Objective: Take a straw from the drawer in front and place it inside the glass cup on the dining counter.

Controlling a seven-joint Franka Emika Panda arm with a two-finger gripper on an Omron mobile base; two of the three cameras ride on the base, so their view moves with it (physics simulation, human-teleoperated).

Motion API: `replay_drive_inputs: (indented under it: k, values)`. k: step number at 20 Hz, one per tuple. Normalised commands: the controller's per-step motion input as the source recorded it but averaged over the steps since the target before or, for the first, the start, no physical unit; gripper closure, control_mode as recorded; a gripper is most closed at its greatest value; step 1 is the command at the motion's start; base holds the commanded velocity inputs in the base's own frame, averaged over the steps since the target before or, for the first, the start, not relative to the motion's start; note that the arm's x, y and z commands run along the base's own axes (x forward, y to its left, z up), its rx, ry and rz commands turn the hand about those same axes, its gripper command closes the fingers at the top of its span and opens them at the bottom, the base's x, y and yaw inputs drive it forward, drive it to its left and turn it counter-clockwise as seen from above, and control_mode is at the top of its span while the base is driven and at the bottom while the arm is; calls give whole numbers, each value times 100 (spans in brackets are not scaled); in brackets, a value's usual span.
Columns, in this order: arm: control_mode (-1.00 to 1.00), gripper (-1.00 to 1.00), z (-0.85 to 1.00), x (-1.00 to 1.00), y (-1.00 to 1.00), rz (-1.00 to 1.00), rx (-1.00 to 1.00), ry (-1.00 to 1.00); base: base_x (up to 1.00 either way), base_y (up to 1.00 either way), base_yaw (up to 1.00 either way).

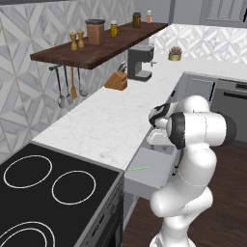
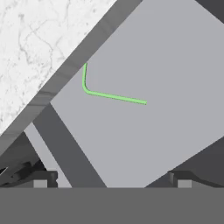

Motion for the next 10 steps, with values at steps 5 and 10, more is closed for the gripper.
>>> replay_drive_inputs:
  k: [5,10]
  values:
    - [-100,-100,-50,11,0,1,-6,2,0,0,0]
    - [-100,-100,-50,3,0,1,-4,1,0,0,0]
